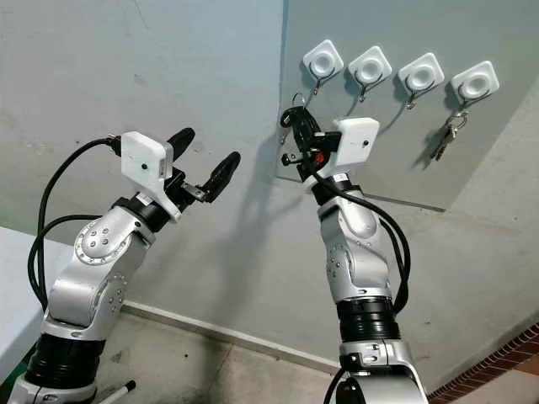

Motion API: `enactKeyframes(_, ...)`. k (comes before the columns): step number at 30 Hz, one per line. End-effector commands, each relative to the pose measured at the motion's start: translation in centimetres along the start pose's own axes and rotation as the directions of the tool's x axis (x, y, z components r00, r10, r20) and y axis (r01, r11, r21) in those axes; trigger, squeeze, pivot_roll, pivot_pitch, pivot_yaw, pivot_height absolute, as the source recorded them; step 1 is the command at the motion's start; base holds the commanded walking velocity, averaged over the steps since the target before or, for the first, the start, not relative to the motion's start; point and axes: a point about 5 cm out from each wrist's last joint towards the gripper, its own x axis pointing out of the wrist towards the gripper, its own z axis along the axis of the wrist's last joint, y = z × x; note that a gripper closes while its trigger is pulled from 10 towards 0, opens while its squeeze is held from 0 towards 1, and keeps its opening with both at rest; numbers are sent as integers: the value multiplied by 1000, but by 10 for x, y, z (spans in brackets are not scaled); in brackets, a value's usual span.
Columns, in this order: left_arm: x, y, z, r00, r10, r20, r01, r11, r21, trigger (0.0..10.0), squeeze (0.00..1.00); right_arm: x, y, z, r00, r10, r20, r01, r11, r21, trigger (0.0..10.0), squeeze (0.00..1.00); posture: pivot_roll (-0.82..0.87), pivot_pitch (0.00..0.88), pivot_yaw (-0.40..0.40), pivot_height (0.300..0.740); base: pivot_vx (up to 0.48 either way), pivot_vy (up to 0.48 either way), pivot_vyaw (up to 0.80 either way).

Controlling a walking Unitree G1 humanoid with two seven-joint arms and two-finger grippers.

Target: Hang keys on a hook

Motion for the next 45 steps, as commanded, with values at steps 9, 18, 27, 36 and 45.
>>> enactKeyframes(9, 2, -2, 8, 1000, -25, 18, 25, 1000, 12, 10000, 0, 2, -5, 15, 998, 15, 53, -18, 998, 65, 10000, 0, -19, 0, 0, 740, 0, 0, 0)
enactKeyframes(18, 1, -4, 9, 999, -27, 18, 27, 1000, 9, 10000, 0, 1, -6, 17, 998, 11, 59, -18, 993, 115, 10000, 0, -17, 0, 1, 740, 0, 0, 0)
enactKeyframes(27, 1, -4, 9, 999, -27, 18, 27, 1000, 8, 10000, 0, 2, -7, 20, 998, 19, 63, -27, 992, 122, 10000, 0, -17, 0, 1, 740, 0, 0, 0)
enactKeyframes(36, 2, -5, 10, 1000, -23, 17, 23, 1000, 7, 10000, 0, 2, -9, 23, 997, 7, 82, -18, 990, 138, 10000, 0, -14, 0, -2, 740, 0, 0, 0)
enactKeyframes(45, 1, -4, 10, 1000, -19, 17, 18, 1000, 4, 10000, 0, 1, -13, 22, 997, -19, 77, 2, 977, 212, 10000, 0, -14, 0, -4, 740, 0, 0, 0)
